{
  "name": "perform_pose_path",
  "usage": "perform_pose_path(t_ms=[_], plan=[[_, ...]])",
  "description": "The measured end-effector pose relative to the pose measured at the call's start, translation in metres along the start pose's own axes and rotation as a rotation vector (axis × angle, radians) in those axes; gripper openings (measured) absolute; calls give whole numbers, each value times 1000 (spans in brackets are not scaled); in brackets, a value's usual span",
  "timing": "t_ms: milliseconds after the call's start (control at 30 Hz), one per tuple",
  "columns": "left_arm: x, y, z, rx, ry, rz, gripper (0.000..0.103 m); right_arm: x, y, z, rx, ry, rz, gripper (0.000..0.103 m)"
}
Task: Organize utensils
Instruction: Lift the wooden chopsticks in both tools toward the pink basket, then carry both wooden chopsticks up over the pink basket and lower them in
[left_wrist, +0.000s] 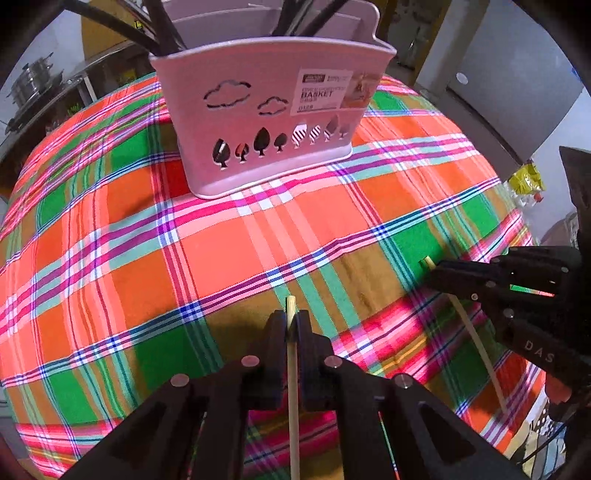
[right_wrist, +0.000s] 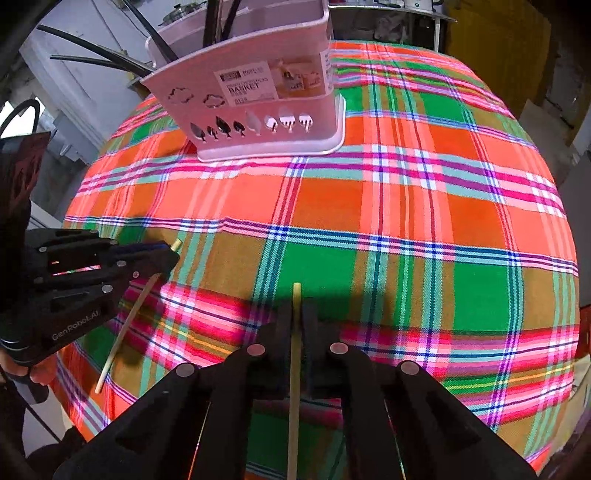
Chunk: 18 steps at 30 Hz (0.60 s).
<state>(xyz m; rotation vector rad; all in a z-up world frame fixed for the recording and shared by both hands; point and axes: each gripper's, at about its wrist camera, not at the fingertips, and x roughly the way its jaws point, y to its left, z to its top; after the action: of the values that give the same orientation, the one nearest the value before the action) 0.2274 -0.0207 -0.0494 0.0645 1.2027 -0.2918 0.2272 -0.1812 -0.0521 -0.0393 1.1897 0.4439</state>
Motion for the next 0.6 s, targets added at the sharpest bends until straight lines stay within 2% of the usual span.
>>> perform_pose_path(t_ms=[133, 600], plan=[[-23, 0, 3, -3, -50, -8, 5, -20, 1, 4, 1, -47, 14, 5], [-148, -8, 25, 43, -304, -14, 5, -135, 19, 26, -25, -337, 36, 5]])
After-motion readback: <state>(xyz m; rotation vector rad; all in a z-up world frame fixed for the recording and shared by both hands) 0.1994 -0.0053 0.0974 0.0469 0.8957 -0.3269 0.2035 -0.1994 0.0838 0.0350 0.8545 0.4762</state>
